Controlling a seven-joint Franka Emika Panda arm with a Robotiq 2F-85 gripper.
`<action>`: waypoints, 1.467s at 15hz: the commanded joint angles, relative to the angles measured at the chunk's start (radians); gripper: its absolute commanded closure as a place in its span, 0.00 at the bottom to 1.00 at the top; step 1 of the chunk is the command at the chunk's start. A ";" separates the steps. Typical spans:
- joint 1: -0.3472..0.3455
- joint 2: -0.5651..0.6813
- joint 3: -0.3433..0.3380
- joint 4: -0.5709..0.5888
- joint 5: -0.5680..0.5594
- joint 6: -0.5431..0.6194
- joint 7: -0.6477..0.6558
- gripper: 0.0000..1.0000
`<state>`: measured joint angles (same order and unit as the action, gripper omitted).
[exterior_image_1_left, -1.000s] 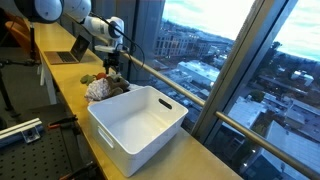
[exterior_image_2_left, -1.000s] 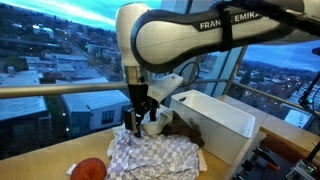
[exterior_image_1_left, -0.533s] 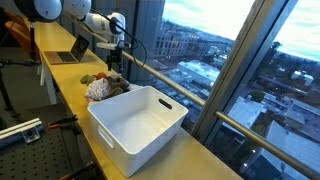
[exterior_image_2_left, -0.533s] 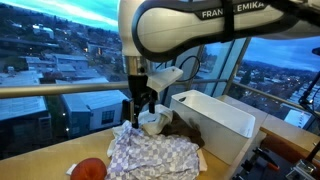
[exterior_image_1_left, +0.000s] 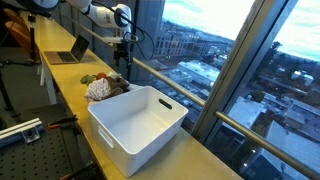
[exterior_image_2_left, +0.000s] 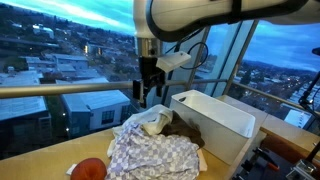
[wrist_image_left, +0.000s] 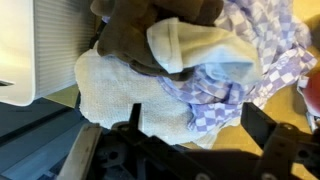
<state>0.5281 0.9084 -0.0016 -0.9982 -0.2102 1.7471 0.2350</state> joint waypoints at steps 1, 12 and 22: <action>-0.038 -0.059 -0.006 -0.115 0.014 0.023 0.014 0.00; -0.143 -0.061 0.043 -0.340 0.075 0.126 0.022 0.00; -0.148 -0.041 0.071 -0.370 0.093 0.123 0.016 0.54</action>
<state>0.3946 0.8718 0.0443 -1.3448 -0.1301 1.8622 0.2462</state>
